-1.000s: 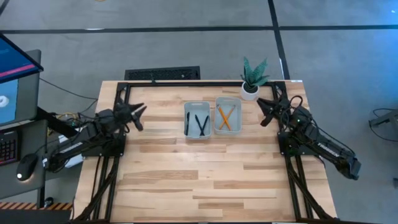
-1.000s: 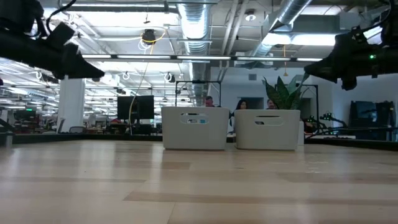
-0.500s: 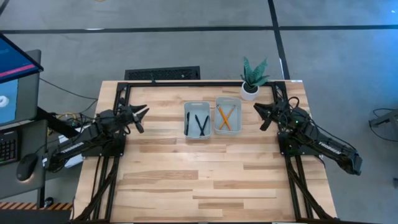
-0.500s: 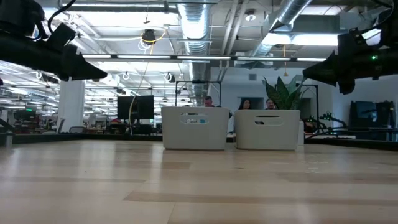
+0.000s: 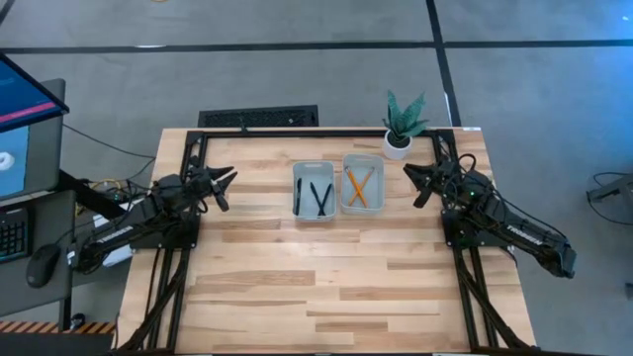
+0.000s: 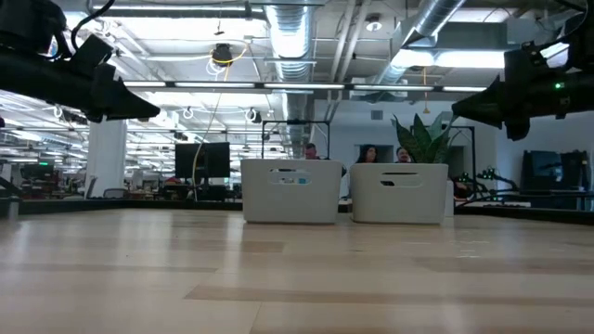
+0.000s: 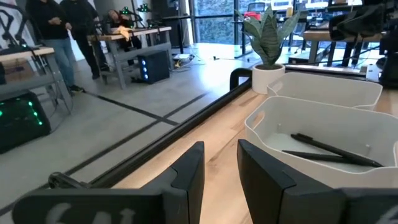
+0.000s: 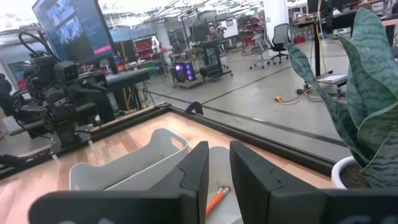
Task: Sort pens & pencils
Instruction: Return to Home Position
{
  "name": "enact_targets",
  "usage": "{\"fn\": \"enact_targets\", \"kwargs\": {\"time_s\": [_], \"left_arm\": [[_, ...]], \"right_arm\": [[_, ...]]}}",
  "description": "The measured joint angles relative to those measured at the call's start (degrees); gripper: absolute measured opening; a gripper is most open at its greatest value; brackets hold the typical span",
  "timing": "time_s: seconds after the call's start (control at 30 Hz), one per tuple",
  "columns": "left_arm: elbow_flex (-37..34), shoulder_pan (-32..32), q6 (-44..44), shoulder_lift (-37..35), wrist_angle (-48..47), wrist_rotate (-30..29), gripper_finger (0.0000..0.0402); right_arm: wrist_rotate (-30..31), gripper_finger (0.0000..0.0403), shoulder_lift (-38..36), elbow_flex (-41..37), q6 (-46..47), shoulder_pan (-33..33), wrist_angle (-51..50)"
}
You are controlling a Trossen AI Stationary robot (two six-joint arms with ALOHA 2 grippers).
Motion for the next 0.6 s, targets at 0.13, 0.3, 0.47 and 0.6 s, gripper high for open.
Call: {"fn": "enact_targets", "kwargs": {"time_s": [0.13,0.3,0.47,0.6], "left_arm": [[0.0,0.0,0.1,0.0,0.0,0.0,0.0087],[0.0,0.0,-0.4,0.0,-0.1,0.0,0.0087],[0.0,0.0,-0.5,0.0,-0.1,-0.1,0.0087],[0.0,0.0,-0.5,0.0,-0.1,-0.1,0.0087]], "right_arm": [[0.0,0.0088,0.0,0.0,0.0,0.0,0.0],[0.0,0.0088,0.0,0.0,0.0,0.0,0.0],[0.0,0.0088,0.0,0.0,0.0,0.0,0.0],[0.0,0.0088,0.0,0.0,0.0,0.0,0.0]]}}
